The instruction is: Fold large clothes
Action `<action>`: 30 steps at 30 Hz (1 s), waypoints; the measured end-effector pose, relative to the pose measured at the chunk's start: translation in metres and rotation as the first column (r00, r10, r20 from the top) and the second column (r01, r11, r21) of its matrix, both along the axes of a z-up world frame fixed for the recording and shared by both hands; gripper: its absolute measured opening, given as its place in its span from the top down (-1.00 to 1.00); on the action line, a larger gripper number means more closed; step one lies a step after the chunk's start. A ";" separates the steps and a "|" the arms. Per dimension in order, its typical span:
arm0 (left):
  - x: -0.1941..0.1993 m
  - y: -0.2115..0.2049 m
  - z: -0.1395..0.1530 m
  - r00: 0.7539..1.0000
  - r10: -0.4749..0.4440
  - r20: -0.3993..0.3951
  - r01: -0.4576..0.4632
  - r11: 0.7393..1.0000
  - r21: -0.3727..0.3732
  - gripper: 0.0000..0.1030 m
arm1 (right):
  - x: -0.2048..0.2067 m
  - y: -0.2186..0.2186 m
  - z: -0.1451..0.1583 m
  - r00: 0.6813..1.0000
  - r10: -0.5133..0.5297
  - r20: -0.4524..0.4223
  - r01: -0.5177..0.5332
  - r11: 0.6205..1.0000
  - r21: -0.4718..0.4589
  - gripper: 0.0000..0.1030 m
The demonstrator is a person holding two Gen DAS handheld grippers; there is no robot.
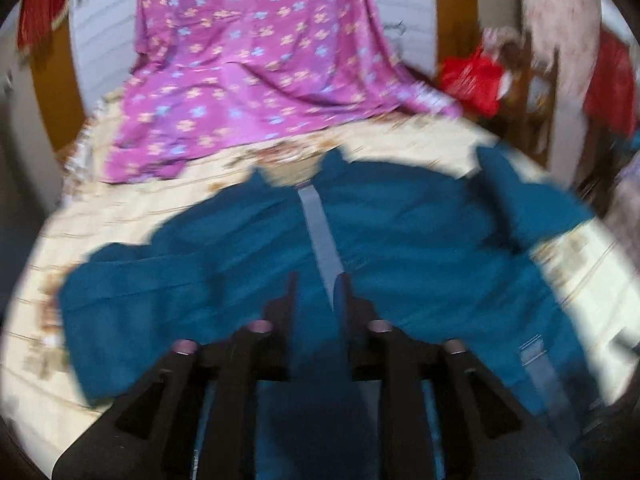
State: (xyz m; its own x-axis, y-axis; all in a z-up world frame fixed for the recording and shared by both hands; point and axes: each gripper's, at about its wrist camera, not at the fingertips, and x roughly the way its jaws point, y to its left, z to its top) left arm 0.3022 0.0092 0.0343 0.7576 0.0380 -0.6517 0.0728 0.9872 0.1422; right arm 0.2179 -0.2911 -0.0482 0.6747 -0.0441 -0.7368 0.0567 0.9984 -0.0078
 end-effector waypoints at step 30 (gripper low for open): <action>-0.084 0.266 -0.090 0.684 0.663 -0.305 -0.729 0.598 -0.334 -0.27 | 0.212 0.337 -0.046 0.739 0.674 -0.001 -0.493 0.541 0.681 -0.99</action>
